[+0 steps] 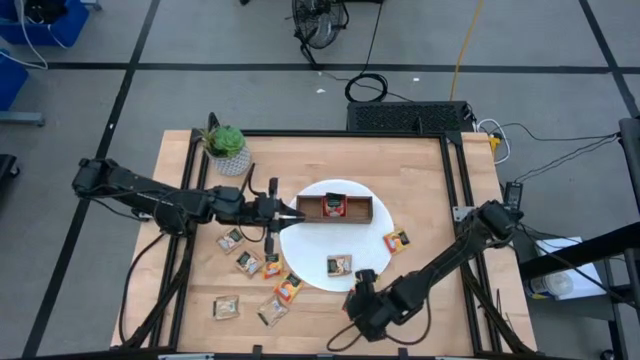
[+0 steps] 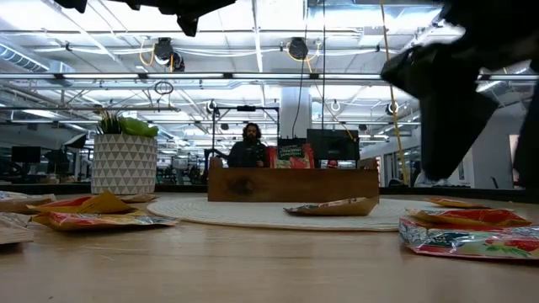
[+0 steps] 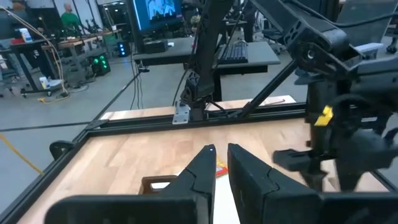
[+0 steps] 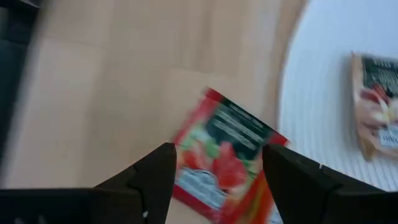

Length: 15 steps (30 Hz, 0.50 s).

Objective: Pick & Place Tea
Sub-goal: Put the red tea bag into the middle section of the wooden organizer

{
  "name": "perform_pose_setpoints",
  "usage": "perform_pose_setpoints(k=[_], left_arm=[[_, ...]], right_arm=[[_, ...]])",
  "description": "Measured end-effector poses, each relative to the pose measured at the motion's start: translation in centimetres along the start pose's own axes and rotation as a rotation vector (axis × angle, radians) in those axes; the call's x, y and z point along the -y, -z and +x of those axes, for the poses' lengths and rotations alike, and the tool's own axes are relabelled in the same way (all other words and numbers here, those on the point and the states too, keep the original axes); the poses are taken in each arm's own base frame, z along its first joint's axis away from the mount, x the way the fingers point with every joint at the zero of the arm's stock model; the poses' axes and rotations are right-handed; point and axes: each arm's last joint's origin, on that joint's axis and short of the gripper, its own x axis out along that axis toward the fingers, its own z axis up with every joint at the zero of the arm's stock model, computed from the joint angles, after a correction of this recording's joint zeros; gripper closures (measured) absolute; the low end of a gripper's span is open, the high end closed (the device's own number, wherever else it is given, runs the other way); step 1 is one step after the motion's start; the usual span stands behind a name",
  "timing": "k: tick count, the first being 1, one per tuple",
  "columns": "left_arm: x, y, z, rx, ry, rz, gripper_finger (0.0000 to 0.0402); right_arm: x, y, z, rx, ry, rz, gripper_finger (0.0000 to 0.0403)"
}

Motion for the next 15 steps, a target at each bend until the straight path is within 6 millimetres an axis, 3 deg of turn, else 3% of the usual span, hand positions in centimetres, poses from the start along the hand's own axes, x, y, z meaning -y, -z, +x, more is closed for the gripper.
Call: perform_pose_setpoints(k=[10, 15], left_arm=[[0.0, 0.0, 0.0, 0.001, 0.000, 0.001, 0.0353], [0.0, 0.0, 0.0, 0.002, -0.001, 0.001, 0.0353]], right_arm=[[0.3, 0.9, 3.9, -0.148, -0.053, 0.150, 0.0159], [0.4, 1.2, 4.5, -0.168, -0.023, 0.250, 0.0175]])
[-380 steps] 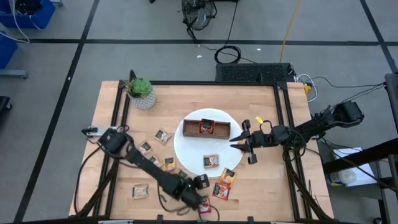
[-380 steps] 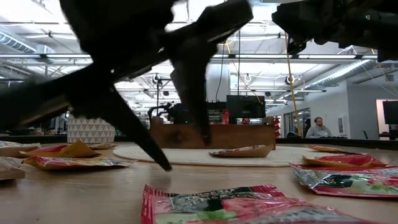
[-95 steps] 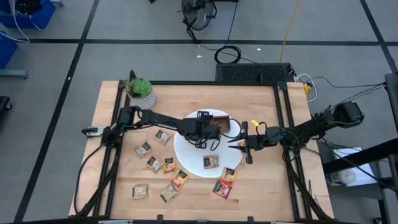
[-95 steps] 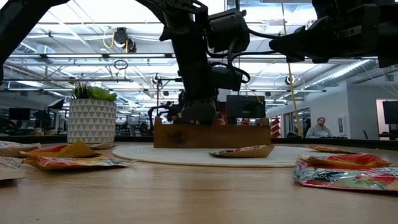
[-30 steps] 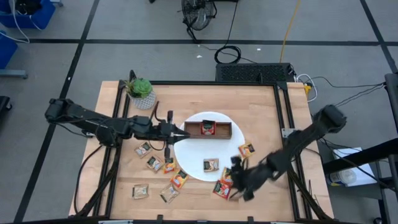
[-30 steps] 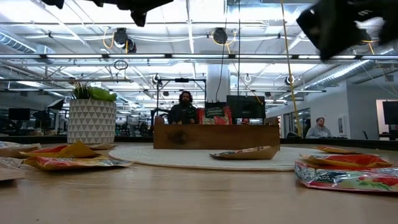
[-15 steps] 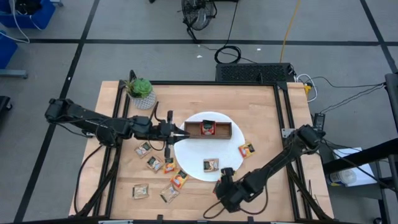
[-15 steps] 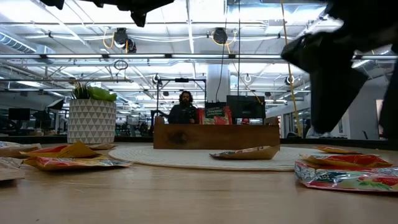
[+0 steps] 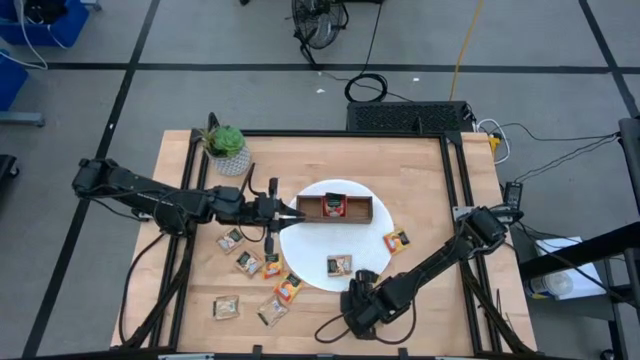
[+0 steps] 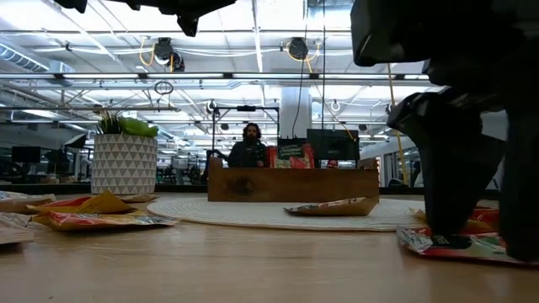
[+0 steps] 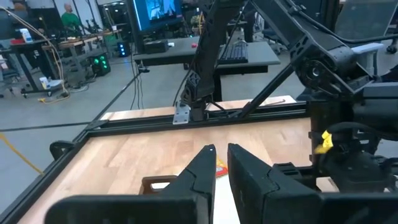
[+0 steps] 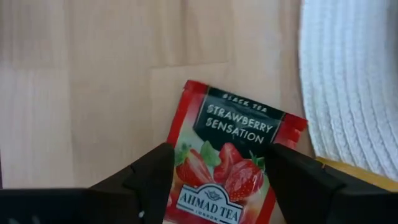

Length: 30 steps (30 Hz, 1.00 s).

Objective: Pick & Place Tea
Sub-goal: Put the red tea bag into the middle section of the wooden organizer

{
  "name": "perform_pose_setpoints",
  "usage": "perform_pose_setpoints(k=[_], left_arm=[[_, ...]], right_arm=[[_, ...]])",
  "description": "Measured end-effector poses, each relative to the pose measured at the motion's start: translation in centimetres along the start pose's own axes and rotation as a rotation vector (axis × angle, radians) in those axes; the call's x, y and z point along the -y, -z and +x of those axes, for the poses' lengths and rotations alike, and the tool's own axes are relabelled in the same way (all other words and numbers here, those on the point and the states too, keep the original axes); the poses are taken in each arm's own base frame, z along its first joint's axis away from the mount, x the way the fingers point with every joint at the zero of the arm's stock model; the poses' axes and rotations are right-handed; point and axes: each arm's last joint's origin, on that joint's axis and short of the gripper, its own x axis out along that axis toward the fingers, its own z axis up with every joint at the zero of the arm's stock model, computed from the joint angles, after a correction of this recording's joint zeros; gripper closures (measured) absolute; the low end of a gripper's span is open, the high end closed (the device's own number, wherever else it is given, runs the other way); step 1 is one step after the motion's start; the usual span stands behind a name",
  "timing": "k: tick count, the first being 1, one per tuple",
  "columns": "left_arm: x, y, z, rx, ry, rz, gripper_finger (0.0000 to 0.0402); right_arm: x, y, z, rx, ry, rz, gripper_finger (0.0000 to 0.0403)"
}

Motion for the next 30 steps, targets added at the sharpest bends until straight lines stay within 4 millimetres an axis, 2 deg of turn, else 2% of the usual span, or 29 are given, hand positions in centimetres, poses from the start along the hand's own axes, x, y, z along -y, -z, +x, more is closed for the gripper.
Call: perform_pose_setpoints(k=[5, 13, 15, 18, 23, 27, 30], left_arm=[[0.0, 0.0, 0.0, 0.000, 0.000, 0.001, 0.0353], [0.0, 0.0, 0.0, 0.000, 0.000, 0.001, 0.0353], [0.0, 0.0, 0.0, 0.000, 0.000, 0.001, 0.0353], [0.0, 0.0, 0.0, 0.000, 0.000, 0.001, 0.0353], [0.0, 0.0, 0.0, 0.001, 0.000, 0.001, 0.0353], [0.0, 0.0, 0.0, 0.000, 0.000, 0.001, 0.0353], [0.0, 0.0, 0.0, 0.000, 0.000, 0.001, 0.0353]], right_arm=[[0.3, 0.2, 0.1, 0.000, 0.047, 0.064, 0.0229], [0.3, 0.1, 0.2, 0.022, 0.048, 0.074, 0.0377], [0.1, -0.3, -0.5, 0.052, 0.014, 0.047, 0.0396], [-0.2, -0.7, -2.2, 0.078, -0.068, 0.062, 0.0374], [-1.1, -1.7, -5.6, 0.088, -0.323, 0.164, 0.0262], [-1.9, -0.8, -5.3, 0.063, -0.323, 0.157, 0.0171], [-2.7, -0.3, -5.8, 0.081, -0.353, 0.118, 0.0147]])
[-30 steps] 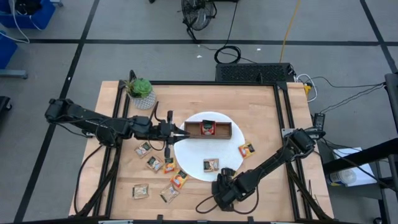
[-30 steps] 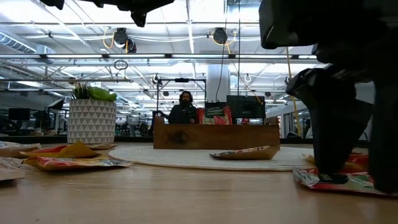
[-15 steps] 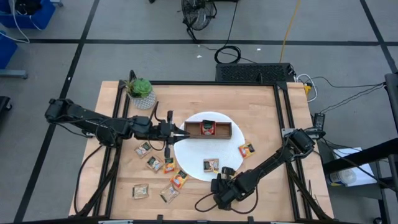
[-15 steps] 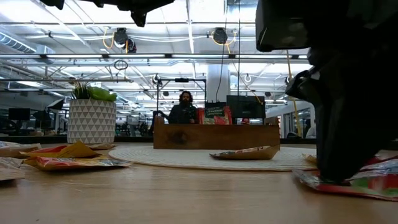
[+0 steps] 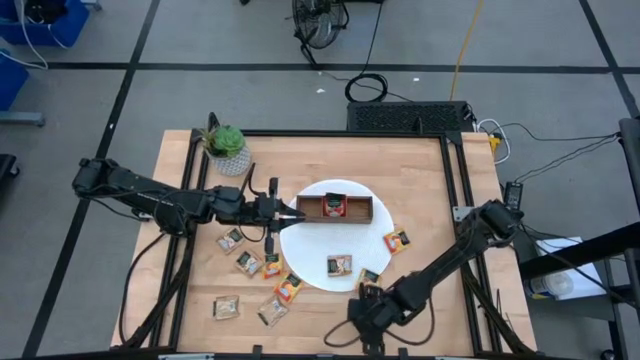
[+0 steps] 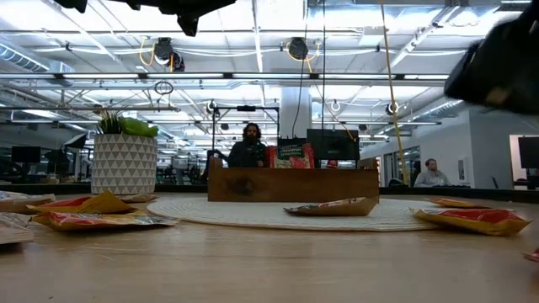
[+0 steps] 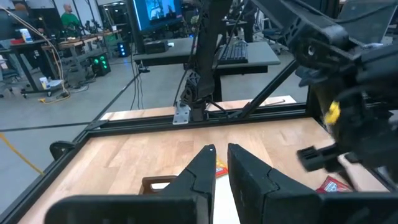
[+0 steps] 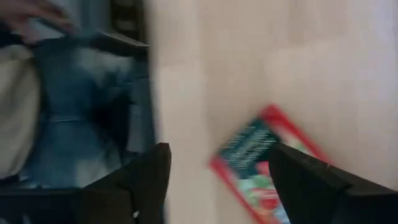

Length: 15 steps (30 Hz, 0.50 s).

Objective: Pick & Place Tea
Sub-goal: Put the red tea bag into the middle section of the wooden organizer

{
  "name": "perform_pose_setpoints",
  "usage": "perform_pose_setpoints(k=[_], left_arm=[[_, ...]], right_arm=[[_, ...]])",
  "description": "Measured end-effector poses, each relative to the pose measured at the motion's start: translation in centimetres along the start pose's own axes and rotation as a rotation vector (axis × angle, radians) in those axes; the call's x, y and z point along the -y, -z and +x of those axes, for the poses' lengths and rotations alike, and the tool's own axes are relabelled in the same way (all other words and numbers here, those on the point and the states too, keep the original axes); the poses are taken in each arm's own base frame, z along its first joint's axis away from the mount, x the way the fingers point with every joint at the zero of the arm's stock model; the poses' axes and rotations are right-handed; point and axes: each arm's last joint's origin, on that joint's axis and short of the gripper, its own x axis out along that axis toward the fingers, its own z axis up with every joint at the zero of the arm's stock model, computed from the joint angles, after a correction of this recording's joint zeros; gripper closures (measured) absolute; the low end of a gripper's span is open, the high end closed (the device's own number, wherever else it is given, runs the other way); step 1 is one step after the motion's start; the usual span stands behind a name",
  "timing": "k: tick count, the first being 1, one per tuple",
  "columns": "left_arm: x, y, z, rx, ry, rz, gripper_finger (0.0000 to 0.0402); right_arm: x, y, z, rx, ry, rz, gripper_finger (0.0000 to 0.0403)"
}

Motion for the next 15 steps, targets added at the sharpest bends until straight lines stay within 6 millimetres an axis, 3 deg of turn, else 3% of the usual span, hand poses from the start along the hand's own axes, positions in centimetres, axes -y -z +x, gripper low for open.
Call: perform_pose_setpoints(k=[3, 7, 15], left_arm=[[0.0, 0.0, 0.0, 0.000, 0.000, 0.000, 0.0353], [0.0, 0.0, 0.0, 0.000, 0.000, 0.000, 0.0353], [0.0, 0.0, 0.0, 0.000, 0.000, 0.000, 0.0353]], right_arm=[[-0.9, 0.5, 0.5, 0.078, -0.080, -0.061, 0.0139], [-0.6, 0.7, 1.0, 0.188, -0.092, -0.068, 0.0139], [2.2, 3.2, 0.8, -0.134, 0.131, -0.078, 0.0144]])
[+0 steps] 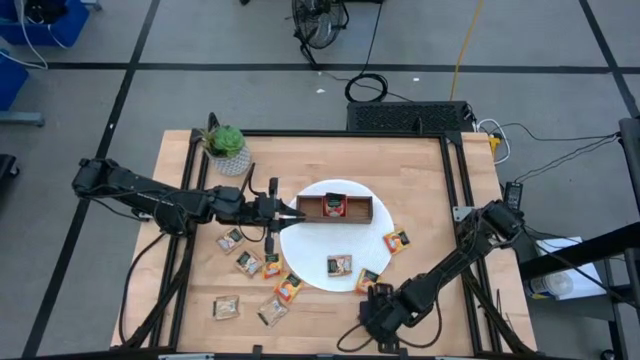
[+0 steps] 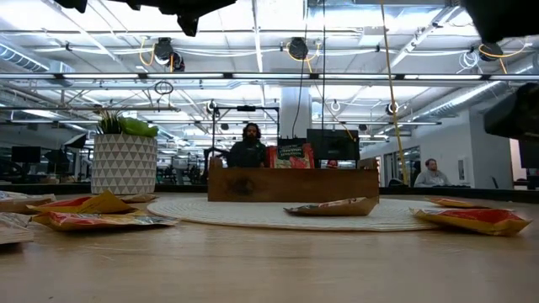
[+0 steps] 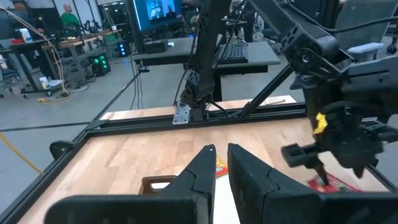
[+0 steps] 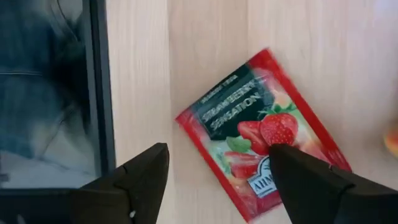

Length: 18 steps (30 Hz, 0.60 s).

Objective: Pick & Place Tea
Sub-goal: Put the red tea bag into the middle section of the wooden organizer

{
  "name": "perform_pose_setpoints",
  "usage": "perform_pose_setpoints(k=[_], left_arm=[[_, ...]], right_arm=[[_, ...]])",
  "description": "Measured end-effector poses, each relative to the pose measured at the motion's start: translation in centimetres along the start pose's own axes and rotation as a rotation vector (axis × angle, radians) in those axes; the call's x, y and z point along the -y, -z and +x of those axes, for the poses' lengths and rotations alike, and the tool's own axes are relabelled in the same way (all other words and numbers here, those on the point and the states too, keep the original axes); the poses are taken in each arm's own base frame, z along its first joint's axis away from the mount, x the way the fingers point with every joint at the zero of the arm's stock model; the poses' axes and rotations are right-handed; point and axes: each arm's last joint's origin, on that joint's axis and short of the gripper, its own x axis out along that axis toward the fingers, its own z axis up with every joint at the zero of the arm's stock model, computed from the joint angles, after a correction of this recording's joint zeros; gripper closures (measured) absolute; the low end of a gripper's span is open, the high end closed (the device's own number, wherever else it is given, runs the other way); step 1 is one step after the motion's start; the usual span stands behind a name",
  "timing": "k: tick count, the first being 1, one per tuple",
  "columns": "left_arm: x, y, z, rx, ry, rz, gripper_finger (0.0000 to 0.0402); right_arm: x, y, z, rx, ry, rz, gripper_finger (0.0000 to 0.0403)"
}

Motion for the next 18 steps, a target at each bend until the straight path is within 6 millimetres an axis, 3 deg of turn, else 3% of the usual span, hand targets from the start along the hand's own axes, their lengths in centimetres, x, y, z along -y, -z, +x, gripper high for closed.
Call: perform_pose_setpoints(k=[5, 9, 12, 18], left_arm=[[0.0, 0.0, 0.0, 0.000, 0.000, 0.000, 0.0353], [0.0, 0.0, 0.0, 0.000, 0.000, 0.000, 0.0353], [0.0, 0.0, 0.0, 0.000, 0.000, 0.000, 0.0353], [0.0, 0.0, 0.0, 0.000, 0.000, 0.000, 0.0353]], right_arm=[[0.6, 0.6, -0.2, -0.073, 0.055, 0.017, 0.0145], [1.1, 0.5, 0.0, -0.004, 0.162, 0.002, 0.0145], [1.4, -0.6, 0.1, 0.114, 0.192, 0.022, 0.0145], [0.0, -3.9, -0.4, 0.380, -0.011, -0.080, 0.0145]])
